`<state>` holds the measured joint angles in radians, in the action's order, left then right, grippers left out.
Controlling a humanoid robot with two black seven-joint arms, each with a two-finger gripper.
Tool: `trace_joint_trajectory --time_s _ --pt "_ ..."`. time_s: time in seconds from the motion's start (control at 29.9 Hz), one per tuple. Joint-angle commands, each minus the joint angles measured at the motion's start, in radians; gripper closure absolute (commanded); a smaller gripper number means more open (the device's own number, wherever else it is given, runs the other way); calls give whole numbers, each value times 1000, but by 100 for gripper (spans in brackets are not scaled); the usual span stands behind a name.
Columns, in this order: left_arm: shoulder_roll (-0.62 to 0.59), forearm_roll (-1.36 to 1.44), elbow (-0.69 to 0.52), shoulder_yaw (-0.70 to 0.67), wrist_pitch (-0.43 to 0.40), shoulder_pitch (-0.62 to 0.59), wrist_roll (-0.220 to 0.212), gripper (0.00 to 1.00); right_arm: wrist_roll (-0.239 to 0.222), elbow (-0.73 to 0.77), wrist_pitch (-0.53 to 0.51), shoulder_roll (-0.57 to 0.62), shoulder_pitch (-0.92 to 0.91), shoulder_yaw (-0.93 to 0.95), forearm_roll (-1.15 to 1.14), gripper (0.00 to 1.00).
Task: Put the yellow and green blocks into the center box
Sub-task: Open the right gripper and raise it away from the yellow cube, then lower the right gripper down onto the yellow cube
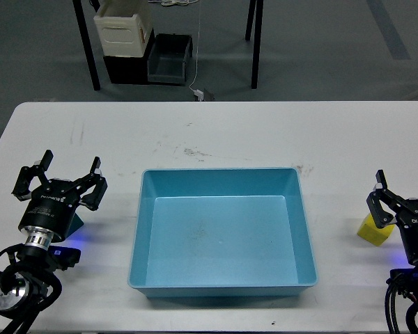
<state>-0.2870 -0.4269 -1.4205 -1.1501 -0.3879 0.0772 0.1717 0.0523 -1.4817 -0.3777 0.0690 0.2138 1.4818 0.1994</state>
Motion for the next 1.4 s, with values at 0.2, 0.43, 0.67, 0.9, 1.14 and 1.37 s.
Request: trace_joint_trajectory --time_s 0.2,0.43,0.67,0.9,1.14,1.37 --pt "5 0 0 -8 9 -2 0 0 9 9 -3 -2 -4 6 -8 0" --pt "6 0 2 -17 9 -2 28 0 20 32 -6 130 -119 28 -321 0" --pt "6 0 0 -20 9 -4 91 0 20 21 140 285 -275 49 -1002 0" --pt "12 0 2 -17 11 -4 91 0 21 34 217 366 -499 -53 -1613 0" --pt "15 2 2 -20 9 -5 91 0 314 159 197 641 -755 -437 -1785 0" --pt "15 2 2 -20 9 -11 91 0 436 192 42 945 -1112 -963 -1812 1"
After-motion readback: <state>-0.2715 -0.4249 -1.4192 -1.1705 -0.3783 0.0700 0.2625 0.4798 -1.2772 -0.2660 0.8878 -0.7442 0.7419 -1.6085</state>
